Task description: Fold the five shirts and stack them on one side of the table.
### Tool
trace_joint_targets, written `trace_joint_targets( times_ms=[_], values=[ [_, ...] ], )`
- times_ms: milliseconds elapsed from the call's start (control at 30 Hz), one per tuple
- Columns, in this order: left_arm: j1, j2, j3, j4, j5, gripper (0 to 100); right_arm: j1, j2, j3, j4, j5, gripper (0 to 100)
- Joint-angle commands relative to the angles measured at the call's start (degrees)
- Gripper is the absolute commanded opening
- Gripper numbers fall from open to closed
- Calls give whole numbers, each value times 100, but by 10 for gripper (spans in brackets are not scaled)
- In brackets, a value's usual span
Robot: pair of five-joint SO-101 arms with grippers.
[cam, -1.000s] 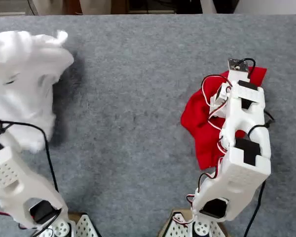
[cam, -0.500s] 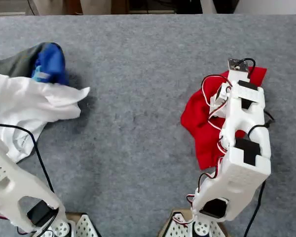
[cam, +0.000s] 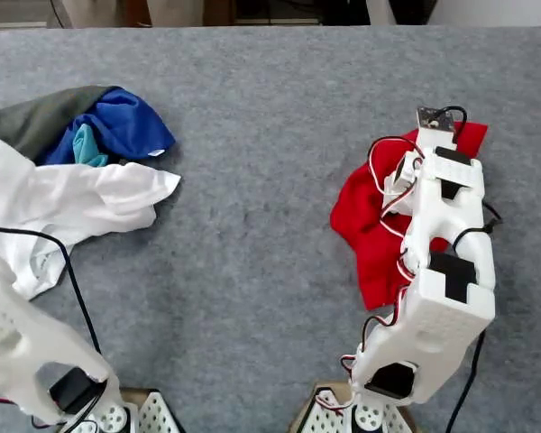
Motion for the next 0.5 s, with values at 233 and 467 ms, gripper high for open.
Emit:
trace_joint_targets(
  times_ms=[233, 467],
  values=[
    [958, -3327, 2813, 70, 158, 278, -259, -215, -110, 554, 0, 2],
    [1881, -5191, 5873, 53, 141, 278, -1727, -1745, -435, 1908, 0, 2]
  ],
)
